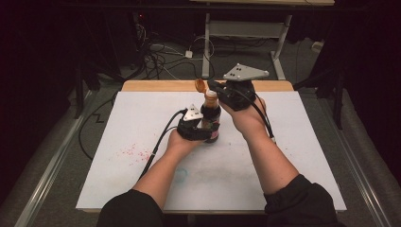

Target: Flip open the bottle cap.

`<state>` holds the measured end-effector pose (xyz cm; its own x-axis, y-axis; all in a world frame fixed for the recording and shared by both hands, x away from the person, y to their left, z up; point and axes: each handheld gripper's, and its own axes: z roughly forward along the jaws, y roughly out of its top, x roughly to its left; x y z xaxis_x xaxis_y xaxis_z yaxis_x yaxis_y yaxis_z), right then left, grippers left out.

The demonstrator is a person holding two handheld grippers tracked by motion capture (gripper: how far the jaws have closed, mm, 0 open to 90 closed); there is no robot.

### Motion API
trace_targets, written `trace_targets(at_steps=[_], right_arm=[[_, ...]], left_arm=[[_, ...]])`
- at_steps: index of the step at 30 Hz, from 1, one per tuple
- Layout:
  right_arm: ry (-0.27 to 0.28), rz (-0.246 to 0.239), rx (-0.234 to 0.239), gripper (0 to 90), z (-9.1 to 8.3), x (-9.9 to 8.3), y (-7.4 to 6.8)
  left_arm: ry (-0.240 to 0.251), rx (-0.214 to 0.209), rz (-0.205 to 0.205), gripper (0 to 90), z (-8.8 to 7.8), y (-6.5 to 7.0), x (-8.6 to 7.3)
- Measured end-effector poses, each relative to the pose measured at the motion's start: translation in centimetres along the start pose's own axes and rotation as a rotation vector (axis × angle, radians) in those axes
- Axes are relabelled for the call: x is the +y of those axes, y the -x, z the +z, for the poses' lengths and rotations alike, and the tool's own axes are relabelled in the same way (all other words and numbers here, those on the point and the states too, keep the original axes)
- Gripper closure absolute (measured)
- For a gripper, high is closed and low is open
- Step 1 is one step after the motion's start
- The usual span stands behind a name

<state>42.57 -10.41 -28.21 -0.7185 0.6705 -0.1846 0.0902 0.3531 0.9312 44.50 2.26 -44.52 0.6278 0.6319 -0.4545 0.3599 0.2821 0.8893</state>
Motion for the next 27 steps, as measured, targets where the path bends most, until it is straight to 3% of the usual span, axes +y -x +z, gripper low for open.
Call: trace_targets(at_steps=[8, 17, 27], right_arm=[[0.001, -0.012, 0.017, 90.0, 0.2, 0.4, -0.8], [0.008, 0.013, -0.013, 90.0, -1.1, 0.0, 0.5], [-0.002, 0.045, -0.034, 90.0, -2.2, -1.7, 1.8]], left_arm=[[0.002, 0.002, -0.005, 28.8, 0.0, 0.0, 0.0], [0.004, 0.004, -0.01, 28.7, 0.0, 0.1, 0.0], [0.002, 0.002, -0.007, 28.4, 0.0, 0.0, 0.0]])
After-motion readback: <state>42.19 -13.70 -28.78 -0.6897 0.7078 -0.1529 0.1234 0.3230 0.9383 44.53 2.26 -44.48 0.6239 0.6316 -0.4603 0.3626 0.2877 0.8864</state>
